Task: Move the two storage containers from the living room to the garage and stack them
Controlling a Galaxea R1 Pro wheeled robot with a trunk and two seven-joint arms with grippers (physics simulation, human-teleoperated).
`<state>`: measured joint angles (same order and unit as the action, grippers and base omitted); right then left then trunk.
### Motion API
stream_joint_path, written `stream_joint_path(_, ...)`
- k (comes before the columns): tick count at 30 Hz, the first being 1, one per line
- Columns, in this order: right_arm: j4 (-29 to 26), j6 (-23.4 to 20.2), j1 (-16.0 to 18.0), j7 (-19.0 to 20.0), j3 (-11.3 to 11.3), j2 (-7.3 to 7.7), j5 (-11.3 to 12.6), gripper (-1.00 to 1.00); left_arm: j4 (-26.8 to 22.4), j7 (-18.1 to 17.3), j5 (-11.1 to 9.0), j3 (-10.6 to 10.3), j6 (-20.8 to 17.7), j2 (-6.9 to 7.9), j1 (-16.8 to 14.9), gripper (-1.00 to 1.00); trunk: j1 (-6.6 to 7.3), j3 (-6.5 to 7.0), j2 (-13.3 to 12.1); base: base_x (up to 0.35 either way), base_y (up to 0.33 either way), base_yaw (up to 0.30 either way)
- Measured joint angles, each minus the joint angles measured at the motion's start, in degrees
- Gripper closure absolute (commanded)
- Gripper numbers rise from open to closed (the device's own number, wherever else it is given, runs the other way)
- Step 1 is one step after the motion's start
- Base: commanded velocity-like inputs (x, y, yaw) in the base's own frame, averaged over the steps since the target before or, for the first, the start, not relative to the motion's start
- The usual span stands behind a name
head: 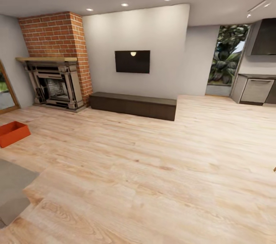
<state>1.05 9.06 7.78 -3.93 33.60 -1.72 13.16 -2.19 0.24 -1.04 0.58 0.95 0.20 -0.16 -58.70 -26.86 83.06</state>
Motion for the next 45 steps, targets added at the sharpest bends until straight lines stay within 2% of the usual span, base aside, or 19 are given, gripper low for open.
stream_joint_path(7,-0.02,0.01,0.0,0.0,0.01,0.0,0.02,-1.0,-0.01,0.0,0.0,0.0,0.0,0.01,0.0,-1.0,0.0,0.0,0.0,0.322,0.0,0.152)
stream_joint_path(32,-0.02,0.01,0.0,0.0,-0.06,-0.04,0.03,-1.0,0.0,0.0,0.0,0.0,0.0,0.04,0.0,-1.0,0.0,0.0,0.0,0.322,0.0,0.008)
stream_joint_path(45,-0.02,0.09,0.0,0.0,-0.07,0.0,0.09,-1.0,-0.02,0.0,0.0,0.0,0.0,0.04,0.0,-1.0,0.0,0.0,0.0,0.322,0.0,0.245)
